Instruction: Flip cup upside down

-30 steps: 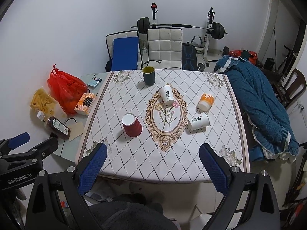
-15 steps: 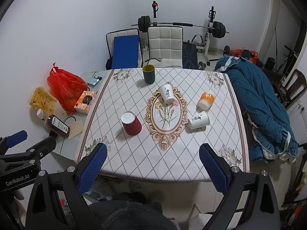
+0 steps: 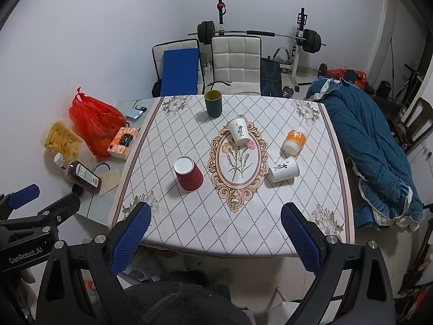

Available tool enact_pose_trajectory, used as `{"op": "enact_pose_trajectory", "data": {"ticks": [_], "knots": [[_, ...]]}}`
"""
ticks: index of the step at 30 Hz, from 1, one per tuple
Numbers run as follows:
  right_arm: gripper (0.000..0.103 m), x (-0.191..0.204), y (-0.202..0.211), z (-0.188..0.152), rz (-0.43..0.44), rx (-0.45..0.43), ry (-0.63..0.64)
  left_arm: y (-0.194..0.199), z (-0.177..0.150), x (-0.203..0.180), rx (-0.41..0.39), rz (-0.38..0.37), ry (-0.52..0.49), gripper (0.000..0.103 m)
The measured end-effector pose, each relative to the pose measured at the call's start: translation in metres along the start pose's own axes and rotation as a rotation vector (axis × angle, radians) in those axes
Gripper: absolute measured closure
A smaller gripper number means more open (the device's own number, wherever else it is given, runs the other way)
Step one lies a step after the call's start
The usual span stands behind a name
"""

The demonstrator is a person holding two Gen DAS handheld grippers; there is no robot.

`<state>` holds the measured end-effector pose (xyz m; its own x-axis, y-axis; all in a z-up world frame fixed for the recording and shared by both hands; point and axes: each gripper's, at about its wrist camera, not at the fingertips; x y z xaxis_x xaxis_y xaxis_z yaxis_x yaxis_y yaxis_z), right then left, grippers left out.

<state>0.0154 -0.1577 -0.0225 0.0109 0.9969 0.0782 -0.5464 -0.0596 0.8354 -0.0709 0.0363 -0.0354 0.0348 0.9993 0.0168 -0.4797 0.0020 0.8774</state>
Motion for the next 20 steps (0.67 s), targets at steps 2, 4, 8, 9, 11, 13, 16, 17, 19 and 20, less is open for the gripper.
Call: {"op": "enact_pose_trajectory", "data": {"ticks": [2,4,8,9,11,13,16,17,19,20], "knots": [[0.004,0.0013,-0.0002,0.0003,0.003,0.002,0.0,-0.0001,0.0002,0.0003,0.001,0.0,0.0,0.002],[0.004,0.0014,-0.0004,0.0004,0.003,0.003,0.003,-0.0004,0.0002,0.0005,0.002,0.0,0.0,0.002],[0.004,0.0014,-0.001,0.0009,0.007,0.005,0.006,-0.0004,0.0002,0.0003,0.001,0.0,-0.001,0.002],[0.004,0.0025,-0.0005,0.0009,0.007,0.005,0.006,-0.0004,0.0001,0.0002,0.001,0.0,-0.001,0.002],[0.004,0.003,-0.0003,0.0003,0.007,0.004,0.01,-0.0004,0.0,0.0018,0.001,0.001,0.0,0.002],[0.004,0.0033,-0.0006,0.0006,0.008,0.005,0.006,-0.0005,0.0,0.0009,0.001,-0.001,-0.002,0.002],[0.004,0.004,-0.0006,0.0005,0.008,0.006,0.008,-0.0005,-0.0001,0.0004,0.002,-0.002,-0.003,0.002],[0.004,0.0039,-0.0005,0.0004,0.009,0.007,0.009,-0.0003,0.0,0.0001,0.001,-0.002,-0.003,0.002],[0.004,0.0053,-0.0001,0.0002,0.011,0.009,0.011,-0.0004,0.0002,0.0004,0.001,-0.001,-0.004,0.002],[0.004,0.0057,-0.0003,0.0005,0.01,0.01,0.012,-0.0004,0.0001,0.0,0.001,0.001,-0.002,0.002]]}}
Point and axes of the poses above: each gripper's, at about its wrist camera, not at the fingertips, and y roughly against the way its jaws point, x to its left, z to its top, and after that the axes turned 2 degrees about -z, right-handed
